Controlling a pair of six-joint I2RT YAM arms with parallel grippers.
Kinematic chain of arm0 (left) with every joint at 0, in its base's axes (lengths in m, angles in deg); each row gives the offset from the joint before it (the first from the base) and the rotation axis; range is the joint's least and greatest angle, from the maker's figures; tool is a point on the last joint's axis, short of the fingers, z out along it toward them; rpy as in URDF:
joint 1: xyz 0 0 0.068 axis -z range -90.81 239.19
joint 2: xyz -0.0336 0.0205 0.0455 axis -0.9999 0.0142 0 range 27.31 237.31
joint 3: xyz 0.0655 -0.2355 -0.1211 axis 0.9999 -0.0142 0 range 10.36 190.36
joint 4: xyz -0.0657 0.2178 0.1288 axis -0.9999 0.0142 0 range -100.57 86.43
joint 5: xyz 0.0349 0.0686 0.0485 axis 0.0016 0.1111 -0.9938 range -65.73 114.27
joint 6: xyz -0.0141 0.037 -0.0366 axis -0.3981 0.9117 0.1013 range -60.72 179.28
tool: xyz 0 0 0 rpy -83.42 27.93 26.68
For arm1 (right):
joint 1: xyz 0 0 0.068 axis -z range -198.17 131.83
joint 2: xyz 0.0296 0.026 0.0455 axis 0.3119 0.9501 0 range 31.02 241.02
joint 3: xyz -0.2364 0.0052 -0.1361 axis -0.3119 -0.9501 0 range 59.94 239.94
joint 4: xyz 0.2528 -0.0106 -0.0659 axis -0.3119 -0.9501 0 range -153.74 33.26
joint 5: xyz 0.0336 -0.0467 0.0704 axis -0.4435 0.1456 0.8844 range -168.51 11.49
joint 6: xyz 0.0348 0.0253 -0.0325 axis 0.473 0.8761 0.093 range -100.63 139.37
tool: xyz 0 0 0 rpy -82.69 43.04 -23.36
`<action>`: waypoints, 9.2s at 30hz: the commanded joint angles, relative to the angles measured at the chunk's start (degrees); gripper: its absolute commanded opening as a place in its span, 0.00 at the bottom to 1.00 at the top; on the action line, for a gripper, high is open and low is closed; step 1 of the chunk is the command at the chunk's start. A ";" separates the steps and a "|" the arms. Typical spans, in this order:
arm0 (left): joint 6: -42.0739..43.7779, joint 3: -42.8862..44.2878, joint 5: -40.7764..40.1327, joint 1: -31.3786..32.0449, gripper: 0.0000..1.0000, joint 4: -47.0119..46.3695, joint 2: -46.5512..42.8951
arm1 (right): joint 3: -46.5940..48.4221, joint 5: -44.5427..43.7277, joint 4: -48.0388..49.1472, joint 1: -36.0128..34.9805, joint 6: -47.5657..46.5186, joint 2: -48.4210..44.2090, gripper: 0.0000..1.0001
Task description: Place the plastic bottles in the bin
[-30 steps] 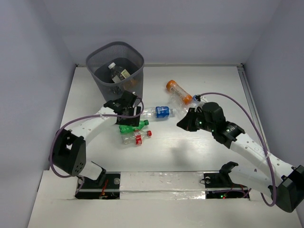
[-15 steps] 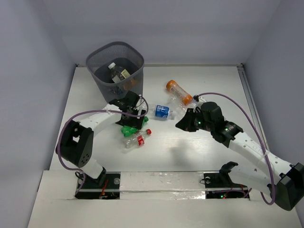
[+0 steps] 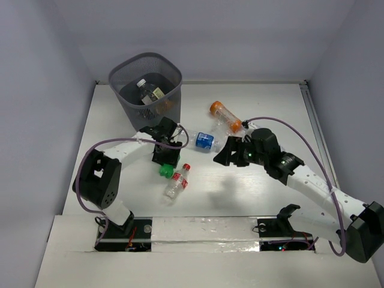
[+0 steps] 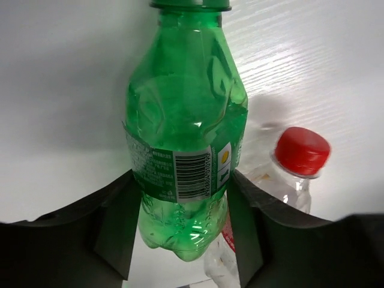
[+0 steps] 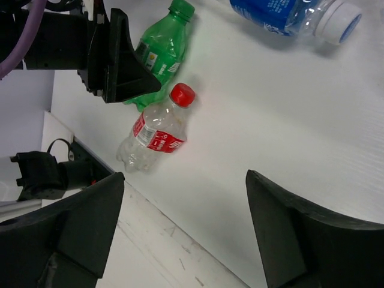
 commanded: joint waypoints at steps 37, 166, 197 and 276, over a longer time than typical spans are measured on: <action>-12.11 46.93 -3.51 -19.25 0.39 -4.04 -8.46 | 26.30 -11.47 2.56 -23.11 12.82 47.65 1.00; -58.52 9.24 -25.67 15.63 0.62 -16.87 6.68 | 10.20 0.59 -3.93 9.14 -4.23 2.00 0.68; -28.81 30.31 -9.24 -14.04 0.55 -15.29 -24.27 | 42.04 -8.39 -20.11 14.51 -20.32 48.00 0.85; -18.88 32.97 -7.38 -1.96 0.03 -15.64 -18.03 | 48.63 -9.80 -4.45 14.66 -5.08 30.52 0.02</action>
